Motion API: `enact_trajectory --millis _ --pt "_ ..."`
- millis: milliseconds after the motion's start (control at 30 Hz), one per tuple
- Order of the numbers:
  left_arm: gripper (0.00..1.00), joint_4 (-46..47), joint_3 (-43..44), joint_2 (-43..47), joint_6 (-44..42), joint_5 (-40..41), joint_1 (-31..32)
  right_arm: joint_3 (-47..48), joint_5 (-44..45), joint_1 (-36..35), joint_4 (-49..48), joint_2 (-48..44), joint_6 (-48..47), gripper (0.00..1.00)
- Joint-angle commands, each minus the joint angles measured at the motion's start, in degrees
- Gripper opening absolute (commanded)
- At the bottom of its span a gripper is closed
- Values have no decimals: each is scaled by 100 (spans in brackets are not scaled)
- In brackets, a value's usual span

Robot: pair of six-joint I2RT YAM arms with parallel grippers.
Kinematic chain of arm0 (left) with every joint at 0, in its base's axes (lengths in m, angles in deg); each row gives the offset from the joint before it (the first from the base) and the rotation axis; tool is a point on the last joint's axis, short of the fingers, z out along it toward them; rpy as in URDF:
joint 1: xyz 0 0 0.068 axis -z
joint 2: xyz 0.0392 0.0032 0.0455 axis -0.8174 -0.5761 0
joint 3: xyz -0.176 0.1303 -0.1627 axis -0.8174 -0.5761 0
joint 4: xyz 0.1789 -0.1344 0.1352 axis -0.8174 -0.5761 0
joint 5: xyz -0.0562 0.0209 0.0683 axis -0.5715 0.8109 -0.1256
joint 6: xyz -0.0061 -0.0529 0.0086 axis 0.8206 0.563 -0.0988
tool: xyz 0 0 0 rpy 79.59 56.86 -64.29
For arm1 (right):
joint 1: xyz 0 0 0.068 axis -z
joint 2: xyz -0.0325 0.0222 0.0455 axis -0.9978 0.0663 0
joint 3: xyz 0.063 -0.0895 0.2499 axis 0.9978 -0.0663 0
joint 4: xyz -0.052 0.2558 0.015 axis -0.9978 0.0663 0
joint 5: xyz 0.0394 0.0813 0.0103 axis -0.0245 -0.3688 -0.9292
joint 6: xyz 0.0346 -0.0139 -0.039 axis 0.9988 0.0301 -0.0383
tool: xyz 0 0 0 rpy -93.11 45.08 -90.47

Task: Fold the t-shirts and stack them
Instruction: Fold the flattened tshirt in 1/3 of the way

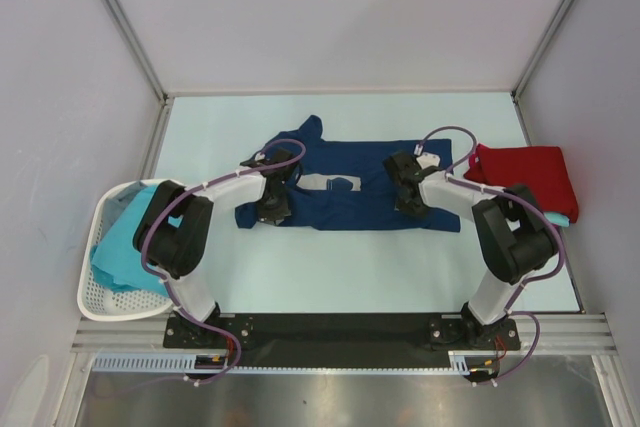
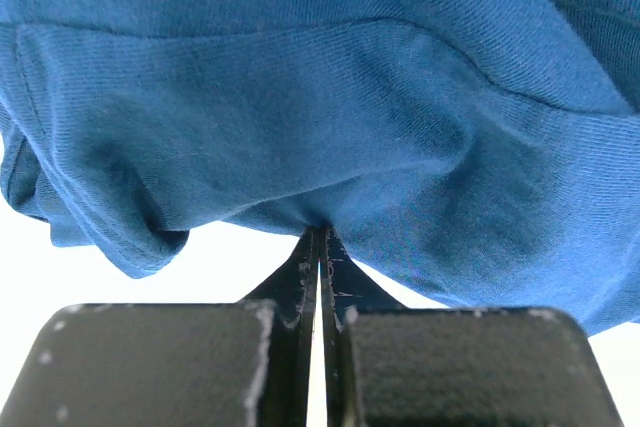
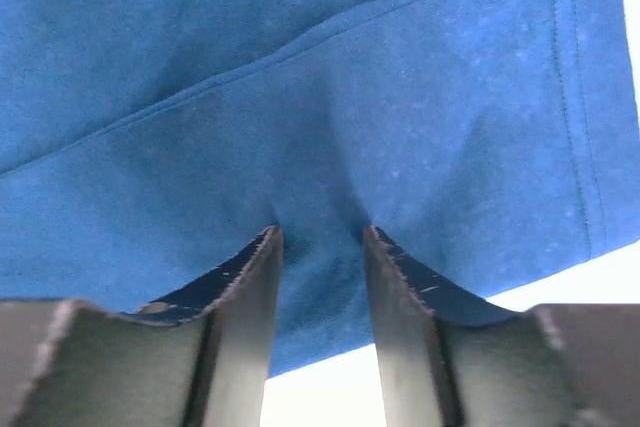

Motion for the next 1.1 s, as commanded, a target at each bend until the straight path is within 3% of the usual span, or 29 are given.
enact_trajectory --millis 0,67,100,133,533,833,1067 --pt "0 -87 -236 -156 -83 -12 -50 -278 -331 232 -102 247 196 30" --pt "0 -131 -228 -138 -83 -21 -59 -304 -402 329 -58 247 266 17" --pt "0 -157 -236 -121 -92 -30 -59 -313 -446 347 -14 238 292 4" --pt "0 -175 -254 -103 -92 -47 -59 -339 -473 347 56 221 310 0" --pt "0 -632 -825 845 93 -557 -6 -735 -807 -13 750 -359 925 0" --pt "0 -1458 -948 1645 58 -513 126 -858 -1035 -637 1471 -763 1338 0" --pt "0 -1564 -1265 2041 163 -461 222 -1271 -1009 -769 1788 -1335 1488 0"
